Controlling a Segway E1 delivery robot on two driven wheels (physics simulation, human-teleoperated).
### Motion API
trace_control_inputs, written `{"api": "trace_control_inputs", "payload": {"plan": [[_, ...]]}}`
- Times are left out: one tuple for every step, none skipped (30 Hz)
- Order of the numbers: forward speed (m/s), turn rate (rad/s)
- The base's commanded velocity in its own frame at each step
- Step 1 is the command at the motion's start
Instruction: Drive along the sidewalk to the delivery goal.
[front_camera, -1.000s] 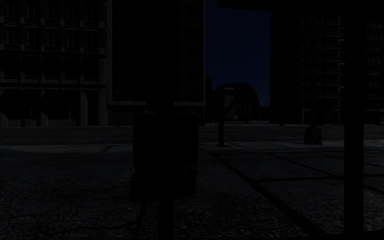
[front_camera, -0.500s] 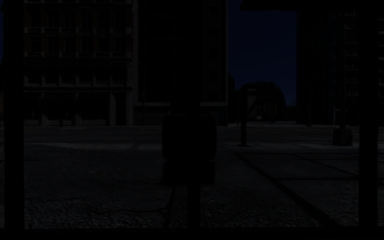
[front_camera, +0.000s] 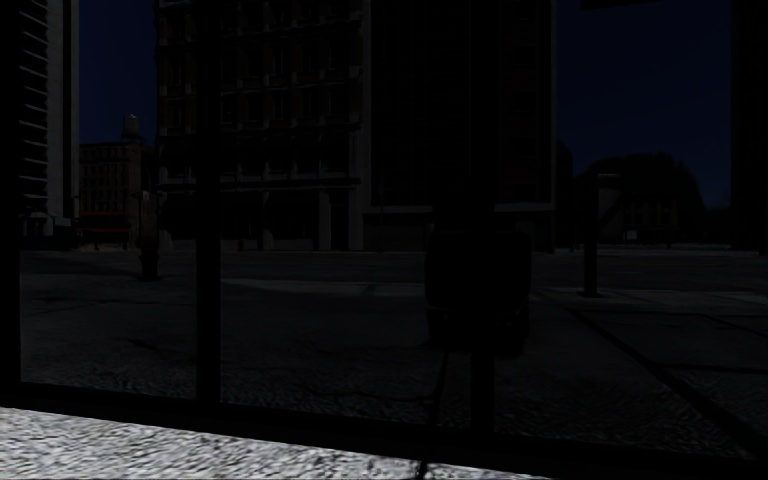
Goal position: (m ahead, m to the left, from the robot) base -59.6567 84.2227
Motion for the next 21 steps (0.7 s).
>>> {"api": "trace_control_inputs", "payload": {"plan": [[-0.44,0.63],[-0.44,0.63],[-0.44,0.63],[-0.44,0.63],[-0.44,0.63],[-0.44,0.63],[-0.46,0.63],[-0.47,0.63],[-0.47,0.63],[-0.47,0.63],[-0.47,0.63],[-0.47,0.63],[-0.47,0.63],[-0.47,0.63],[-0.47,0.63],[-0.47,0.63],[-0.47,0.63],[-0.47,0.63],[-0.47,0.63],[-0.47,0.63],[-0.47,0.63]]}}
